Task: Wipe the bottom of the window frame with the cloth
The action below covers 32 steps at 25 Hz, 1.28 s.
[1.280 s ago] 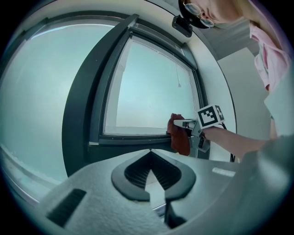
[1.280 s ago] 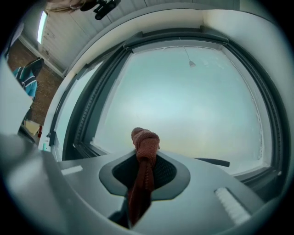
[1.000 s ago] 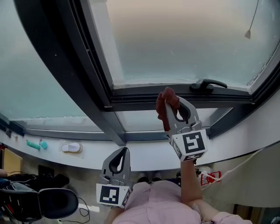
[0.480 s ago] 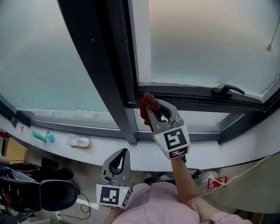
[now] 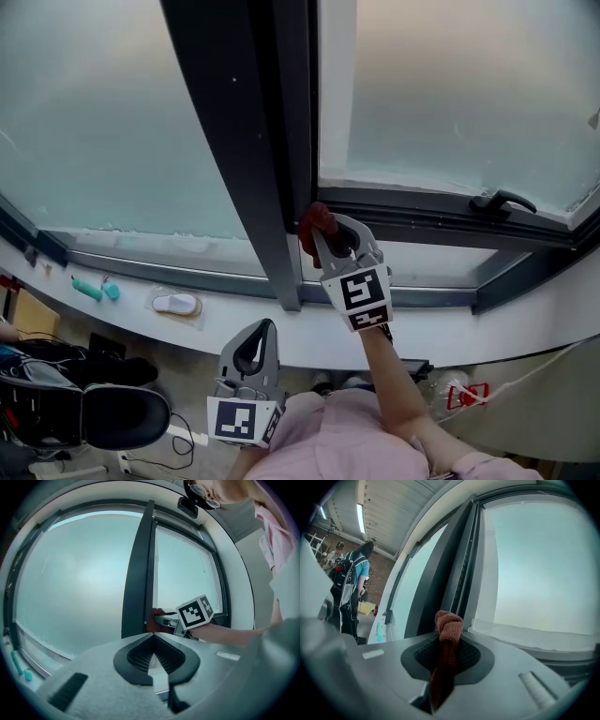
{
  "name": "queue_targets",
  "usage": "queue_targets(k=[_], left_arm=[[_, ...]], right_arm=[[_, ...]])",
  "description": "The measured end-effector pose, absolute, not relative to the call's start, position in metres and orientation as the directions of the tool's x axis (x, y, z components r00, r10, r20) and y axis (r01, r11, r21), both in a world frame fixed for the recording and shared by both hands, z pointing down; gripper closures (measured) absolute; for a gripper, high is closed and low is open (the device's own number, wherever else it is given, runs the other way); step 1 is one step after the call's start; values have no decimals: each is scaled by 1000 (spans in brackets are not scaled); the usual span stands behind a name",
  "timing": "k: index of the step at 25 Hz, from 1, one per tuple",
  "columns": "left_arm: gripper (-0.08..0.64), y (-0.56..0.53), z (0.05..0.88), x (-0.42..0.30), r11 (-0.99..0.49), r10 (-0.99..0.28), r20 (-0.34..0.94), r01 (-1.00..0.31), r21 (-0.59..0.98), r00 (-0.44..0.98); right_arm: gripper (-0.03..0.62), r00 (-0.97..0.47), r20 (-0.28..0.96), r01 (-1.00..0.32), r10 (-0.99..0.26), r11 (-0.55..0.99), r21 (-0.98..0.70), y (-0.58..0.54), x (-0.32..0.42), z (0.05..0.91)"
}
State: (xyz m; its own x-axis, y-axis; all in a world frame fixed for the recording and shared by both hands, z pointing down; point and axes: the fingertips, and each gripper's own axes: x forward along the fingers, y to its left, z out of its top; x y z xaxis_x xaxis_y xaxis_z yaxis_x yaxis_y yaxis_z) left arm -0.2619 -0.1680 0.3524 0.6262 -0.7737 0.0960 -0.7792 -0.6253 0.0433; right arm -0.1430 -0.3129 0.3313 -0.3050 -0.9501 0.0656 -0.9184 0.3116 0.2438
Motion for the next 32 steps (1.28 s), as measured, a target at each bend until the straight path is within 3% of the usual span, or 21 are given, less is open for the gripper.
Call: queue_targets(k=[14, 32], left_arm=[[565, -168, 347, -245, -648, -757, 92, -761, 31, 647], [565, -161, 344, -217, -681, -728, 98, -733, 11, 678]], right_arm=[[529, -283, 89, -863, -955, 294, 412, -308, -140, 334], [529, -230, 81, -889, -970, 243, 389, -290, -90, 335]])
